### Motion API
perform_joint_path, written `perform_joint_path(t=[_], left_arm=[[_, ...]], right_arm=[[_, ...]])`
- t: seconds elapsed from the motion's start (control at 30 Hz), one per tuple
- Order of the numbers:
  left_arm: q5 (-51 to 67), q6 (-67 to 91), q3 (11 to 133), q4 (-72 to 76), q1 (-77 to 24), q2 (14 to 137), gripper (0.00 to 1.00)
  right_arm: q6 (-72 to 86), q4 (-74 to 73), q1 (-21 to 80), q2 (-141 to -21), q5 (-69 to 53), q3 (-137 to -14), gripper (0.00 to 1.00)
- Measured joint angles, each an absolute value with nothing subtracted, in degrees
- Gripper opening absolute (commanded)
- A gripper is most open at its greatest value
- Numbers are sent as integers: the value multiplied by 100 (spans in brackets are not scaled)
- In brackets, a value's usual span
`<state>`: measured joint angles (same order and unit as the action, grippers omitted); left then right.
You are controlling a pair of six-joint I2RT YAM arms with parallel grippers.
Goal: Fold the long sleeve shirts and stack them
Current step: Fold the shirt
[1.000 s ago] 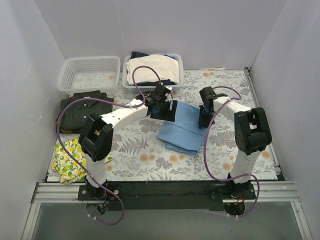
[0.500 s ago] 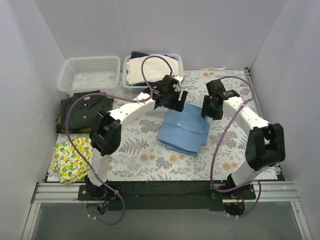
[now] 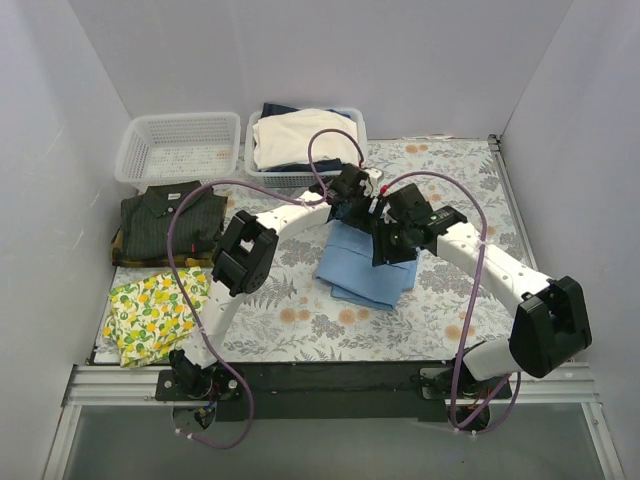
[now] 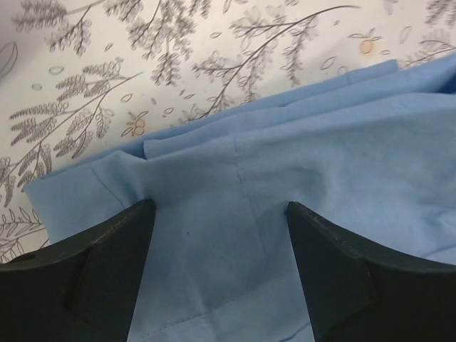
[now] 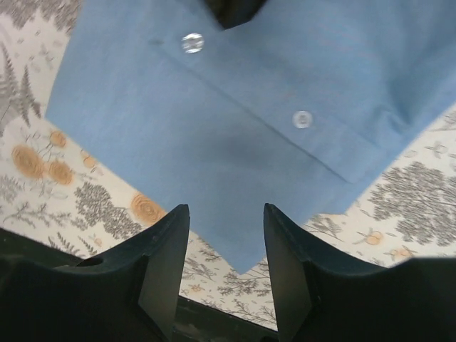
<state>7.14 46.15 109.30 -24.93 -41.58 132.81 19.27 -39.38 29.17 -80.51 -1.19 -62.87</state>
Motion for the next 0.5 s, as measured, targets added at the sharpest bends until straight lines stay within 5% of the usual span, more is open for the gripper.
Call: perform_joint_path(t=[0.5], left_arm=[[-132,6163,8156,-2287,-3896,11627,72]], right_arm=[[1892,-3151,3479,-9013,-1092,-5699,52]])
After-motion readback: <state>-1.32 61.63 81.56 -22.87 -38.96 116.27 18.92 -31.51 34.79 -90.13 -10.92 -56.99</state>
